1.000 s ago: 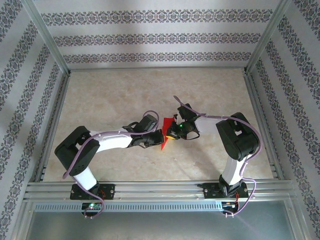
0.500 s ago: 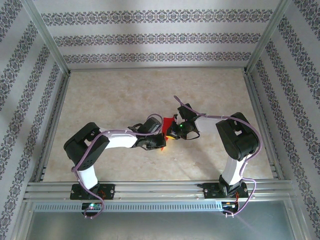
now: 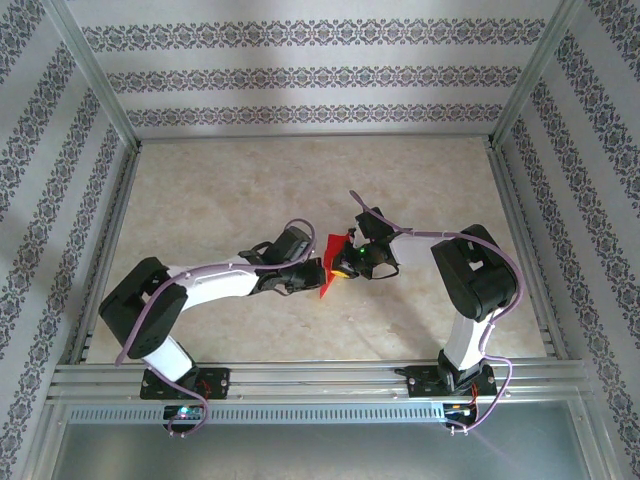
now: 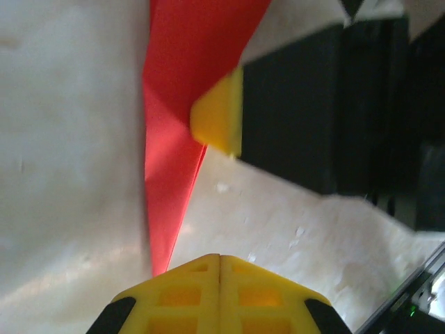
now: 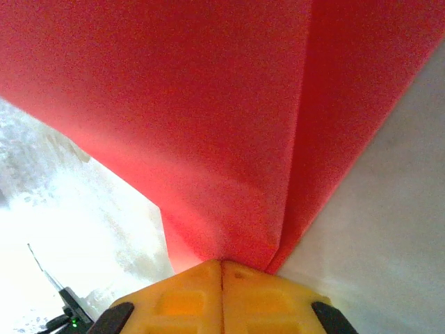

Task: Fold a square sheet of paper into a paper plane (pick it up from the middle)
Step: Fold the wing for the fifth time at the center of the table.

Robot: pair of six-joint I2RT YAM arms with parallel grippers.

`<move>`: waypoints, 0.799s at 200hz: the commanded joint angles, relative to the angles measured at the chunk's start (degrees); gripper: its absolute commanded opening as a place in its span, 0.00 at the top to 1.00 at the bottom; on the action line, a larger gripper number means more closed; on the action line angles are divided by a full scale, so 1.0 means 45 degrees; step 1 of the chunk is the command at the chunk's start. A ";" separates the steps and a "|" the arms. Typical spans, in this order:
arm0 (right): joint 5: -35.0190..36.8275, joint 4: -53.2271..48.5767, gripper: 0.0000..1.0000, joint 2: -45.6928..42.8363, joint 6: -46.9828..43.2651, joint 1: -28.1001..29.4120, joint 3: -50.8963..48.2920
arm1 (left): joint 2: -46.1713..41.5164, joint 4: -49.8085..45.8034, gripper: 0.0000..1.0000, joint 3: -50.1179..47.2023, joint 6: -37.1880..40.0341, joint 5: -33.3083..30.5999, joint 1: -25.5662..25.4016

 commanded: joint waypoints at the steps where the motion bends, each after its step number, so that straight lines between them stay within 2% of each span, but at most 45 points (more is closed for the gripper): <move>1: 0.0718 -0.0084 0.92 0.0600 0.0657 -0.0010 -0.0386 | 0.0995 0.1257 1.00 0.0413 -0.0586 -0.0050 0.0074; 31: 0.0619 -0.0059 0.92 0.0466 0.0700 -0.0049 -0.0398 | 0.1823 0.1541 1.00 0.0517 -0.0994 -0.0127 0.0093; 90: 0.0501 -0.0150 0.92 0.0423 0.0516 -0.0112 -0.0483 | 0.2028 0.1775 1.00 0.0613 -0.0806 -0.0205 0.0125; 160: 0.0385 -0.0145 0.92 0.0328 0.0181 -0.0164 -0.0291 | 0.2504 0.0683 1.00 0.0330 -0.0838 -0.0429 0.0132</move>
